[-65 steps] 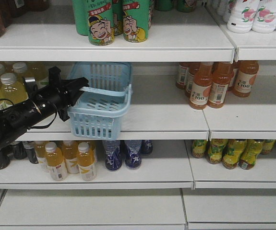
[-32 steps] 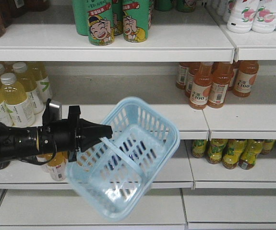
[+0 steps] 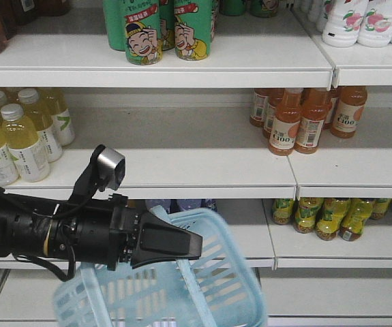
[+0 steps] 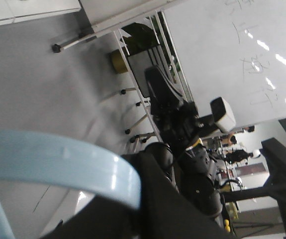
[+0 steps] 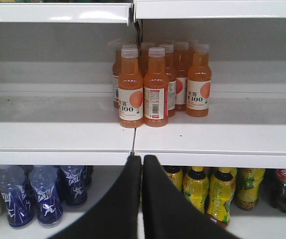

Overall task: Place coke in basket with both arms
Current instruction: 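Grasp the basket handle with the left gripper and lift it off the shelf, then hold the basket in the left gripper while the base turns away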

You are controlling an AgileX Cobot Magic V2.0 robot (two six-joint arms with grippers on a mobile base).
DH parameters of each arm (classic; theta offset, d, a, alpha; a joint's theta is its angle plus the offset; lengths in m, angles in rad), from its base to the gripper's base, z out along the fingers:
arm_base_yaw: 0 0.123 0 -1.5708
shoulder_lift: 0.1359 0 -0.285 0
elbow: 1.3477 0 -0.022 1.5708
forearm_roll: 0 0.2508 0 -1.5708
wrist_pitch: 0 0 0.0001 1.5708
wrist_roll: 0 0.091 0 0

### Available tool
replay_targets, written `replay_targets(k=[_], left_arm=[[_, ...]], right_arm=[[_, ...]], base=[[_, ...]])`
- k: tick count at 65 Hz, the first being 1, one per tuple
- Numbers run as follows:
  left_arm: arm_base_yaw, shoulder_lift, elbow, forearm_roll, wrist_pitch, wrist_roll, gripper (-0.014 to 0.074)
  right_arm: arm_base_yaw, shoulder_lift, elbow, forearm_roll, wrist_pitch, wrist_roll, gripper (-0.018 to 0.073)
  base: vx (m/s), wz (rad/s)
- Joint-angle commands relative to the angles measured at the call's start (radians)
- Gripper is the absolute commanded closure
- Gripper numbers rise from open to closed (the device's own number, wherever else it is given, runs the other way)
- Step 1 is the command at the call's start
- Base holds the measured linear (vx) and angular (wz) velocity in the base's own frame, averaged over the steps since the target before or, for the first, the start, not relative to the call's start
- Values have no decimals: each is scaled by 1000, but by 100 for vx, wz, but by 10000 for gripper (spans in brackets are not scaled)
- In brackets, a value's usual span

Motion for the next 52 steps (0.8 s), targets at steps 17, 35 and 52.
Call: replay_targets(k=[17,35,52], left_arm=[[-99,-111,-20,-71,-213,1,604],[-116,-149,-20,-77,-212,2,604],[-115,-180,-25,-78,-167,2,604]], right_arm=[[-7,-13,6,-12,-67,-6,564],[-7,-13,6,-12,-68,-6,564],[-7,-13,6,-12,-68,-6,564]], base=[[0,0],[0,0],[0,0]])
